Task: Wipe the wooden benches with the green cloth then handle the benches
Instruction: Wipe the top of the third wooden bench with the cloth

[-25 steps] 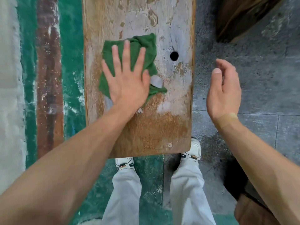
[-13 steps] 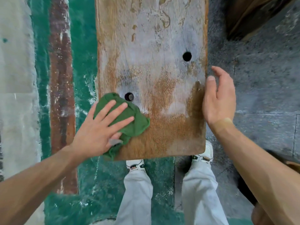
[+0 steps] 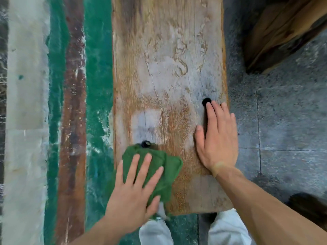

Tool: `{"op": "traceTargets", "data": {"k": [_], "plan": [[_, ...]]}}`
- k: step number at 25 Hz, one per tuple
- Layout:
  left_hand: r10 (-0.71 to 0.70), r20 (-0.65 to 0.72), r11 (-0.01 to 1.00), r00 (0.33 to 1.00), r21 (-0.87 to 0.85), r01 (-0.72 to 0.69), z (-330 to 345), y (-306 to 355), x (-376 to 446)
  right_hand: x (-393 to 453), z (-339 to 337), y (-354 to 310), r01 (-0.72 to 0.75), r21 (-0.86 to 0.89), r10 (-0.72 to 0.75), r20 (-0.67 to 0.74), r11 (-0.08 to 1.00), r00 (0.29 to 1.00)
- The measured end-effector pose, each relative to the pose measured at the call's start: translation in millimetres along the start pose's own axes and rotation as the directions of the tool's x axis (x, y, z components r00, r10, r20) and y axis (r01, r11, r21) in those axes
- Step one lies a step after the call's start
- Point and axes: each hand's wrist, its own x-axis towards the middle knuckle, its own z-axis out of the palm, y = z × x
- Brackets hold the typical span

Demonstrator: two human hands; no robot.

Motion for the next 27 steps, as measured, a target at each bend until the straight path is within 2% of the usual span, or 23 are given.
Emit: {"op": "traceTargets", "data": {"k": [2,5,7,8,9,10,11,12,13,14,15,17,19,21,22,23,24,25,26,27], "plan": [[0.005,-0.023,0.998,1.0,-0.061,-0.006,0,-18,18,-2,0,-4,0.006,0.004,-0.006,-0.014,1.0,1.0],[-0.177,-0.176,0.979,0.969,-0.133,0.154,-49,-89,195,2,0,-1,0.012,-0.006,-0.012,-0.005,1.0,1.0],[-0.363,-0.181,0.917,0.914,-0.242,0.317,-91,-143,321,0,0,-1,0.019,0.005,-0.019,-0.01,1.0,1.0],[-0.443,-0.163,0.877,0.882,-0.28,0.39,-112,-153,368,0,1,-2,0.026,0.003,-0.025,-0.014,1.0,1.0],[-0.457,-0.138,0.872,0.879,-0.263,0.413,-122,-144,392,1,3,-3,0.028,-0.002,-0.028,-0.018,1.0,0.999],[-0.392,-0.14,0.908,0.909,-0.215,0.358,-119,-123,396,4,5,-2,0.031,-0.008,-0.031,-0.024,0.999,0.999],[-0.236,-0.152,0.968,0.96,-0.125,0.218,-109,-94,372,5,7,1,0.03,-0.019,-0.031,-0.024,0.999,0.999],[-0.018,-0.14,0.999,0.99,-0.054,0.011,-93,-67,325,4,7,3,0.032,-0.028,-0.032,-0.023,0.999,0.999],[0.189,-0.14,0.981,0.972,-0.017,-0.193,-75,-50,269,2,6,3,0.041,-0.022,-0.041,-0.032,0.999,0.999],[0.299,-0.129,0.953,0.946,-0.016,-0.303,-57,-44,210,1,5,3,0.054,-0.008,-0.054,-0.049,0.999,0.997],[0.316,-0.14,0.948,0.939,-0.004,-0.319,-47,-53,169,0,5,2,0.061,0.003,-0.061,-0.057,0.998,0.997],[0.212,-0.14,0.977,0.967,0.007,-0.213,-41,-107,168,2,7,0,0.046,0.004,-0.046,-0.054,0.999,0.997],[-0.056,-0.176,0.998,0.983,-0.028,0.052,-66,-149,240,5,6,-3,0.036,0.002,-0.036,-0.044,0.999,0.998],[-0.357,-0.19,0.928,0.915,-0.185,0.323,-100,-155,345,5,5,-1,0.04,-0.003,-0.04,-0.049,0.999,0.998],[-0.443,-0.164,0.883,0.881,-0.25,0.398,-116,-139,390,4,6,-1,0.049,-0.006,-0.05,-0.055,0.999,0.997],[-0.458,-0.157,0.875,0.875,-0.254,0.413,-127,-114,420,3,7,-2,0.06,-0.003,-0.06,-0.061,0.998,0.996],[-0.38,-0.169,0.914,0.91,-0.219,0.341,-130,-84,432,3,9,-1,0.068,0.002,-0.067,-0.07,0.998,0.995],[-0.203,-0.189,0.974,0.961,-0.143,0.177,-126,-54,425,4,10,1,0.064,0.004,-0.064,-0.073,0.998,0.995],[0.019,-0.196,0.998,0.98,-0.054,-0.03,-114,-32,394,3,9,3,0.056,0.007,-0.055,-0.075,0.998,0.996],[0.229,-0.198,0.973,0.953,0.031,-0.227,-97,-24,351,3,8,3,0.053,0.012,-0.052,-0.087,0.999,0.995]]}}
